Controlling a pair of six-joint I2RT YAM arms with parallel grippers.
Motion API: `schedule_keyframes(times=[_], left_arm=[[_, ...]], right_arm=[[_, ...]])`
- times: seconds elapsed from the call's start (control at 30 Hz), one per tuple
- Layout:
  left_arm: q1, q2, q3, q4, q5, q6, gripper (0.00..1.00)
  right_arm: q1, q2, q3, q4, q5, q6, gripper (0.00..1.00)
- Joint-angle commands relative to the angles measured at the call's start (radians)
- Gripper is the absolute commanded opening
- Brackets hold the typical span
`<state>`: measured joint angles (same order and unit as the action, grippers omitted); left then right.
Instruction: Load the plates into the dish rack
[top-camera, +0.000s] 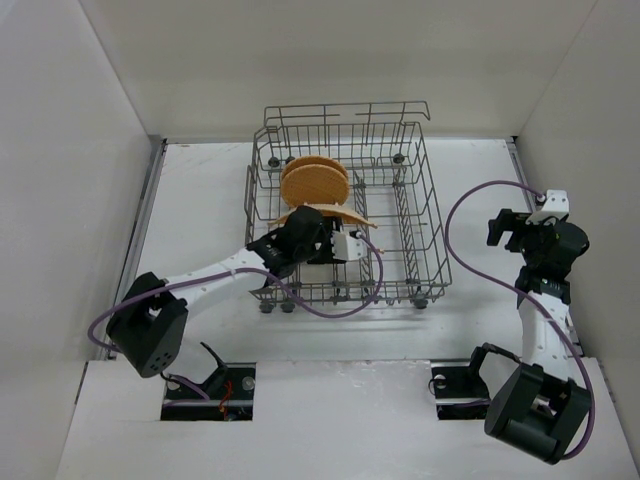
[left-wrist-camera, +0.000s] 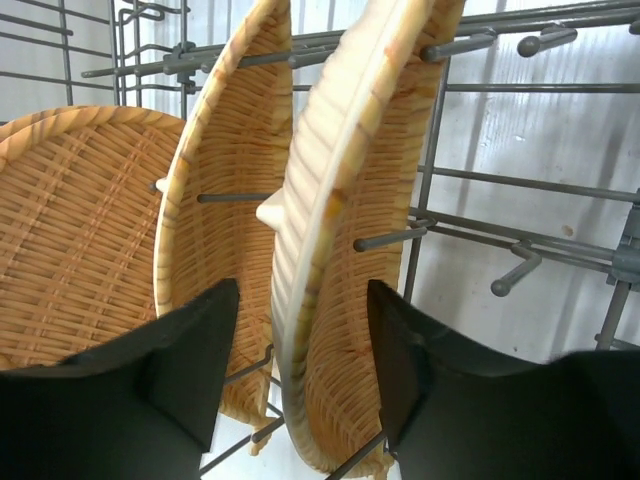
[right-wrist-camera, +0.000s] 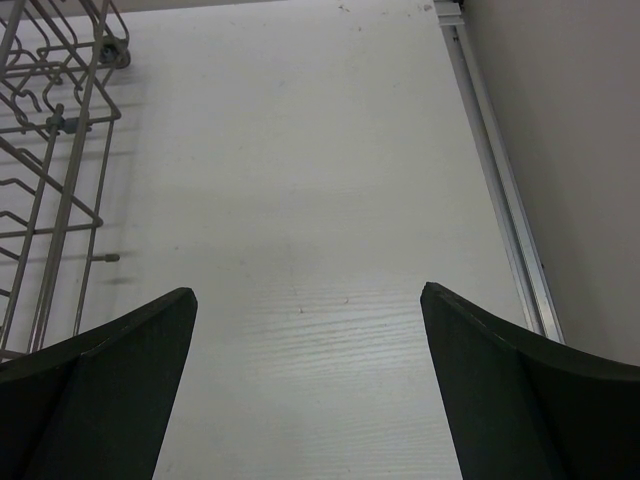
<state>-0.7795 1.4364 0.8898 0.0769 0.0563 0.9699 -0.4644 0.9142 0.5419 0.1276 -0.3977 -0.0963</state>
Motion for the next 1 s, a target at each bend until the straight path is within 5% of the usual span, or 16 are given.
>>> schedule_keyframes(times=[0.0, 0.2, 0.53, 0.8, 0.97], left_arm=[[-0.005, -0.059, 0.001, 0.029, 0.017, -0.028, 0.54], [-0.002, -0.131, 0.034, -0.023, -0.032, -0.030, 0.88], [0.052, -0.269, 0.236, -0.222, -0.148, -0.161, 1.00], [0.456, -0.142, 0.570, -0.405, -0.152, -0.554, 1.00], [0.758, -0.042, 0.580, -0.439, -0.006, -0.792, 1.00]], right_arm=[[-0.007, 0.002, 0.044, 0.043, -0.018, 0.017, 1.00], [-0.007, -0.006, 0.040, 0.046, -0.021, 0.017, 1.00], [-0.016, -0.014, 0.035, 0.052, -0.039, 0.021, 1.00], [-0.012, 0.066, 0.098, -0.015, -0.039, -0.003, 1.00], [0.000, 0.193, 0.199, -0.126, -0.029, -0.022, 1.00]])
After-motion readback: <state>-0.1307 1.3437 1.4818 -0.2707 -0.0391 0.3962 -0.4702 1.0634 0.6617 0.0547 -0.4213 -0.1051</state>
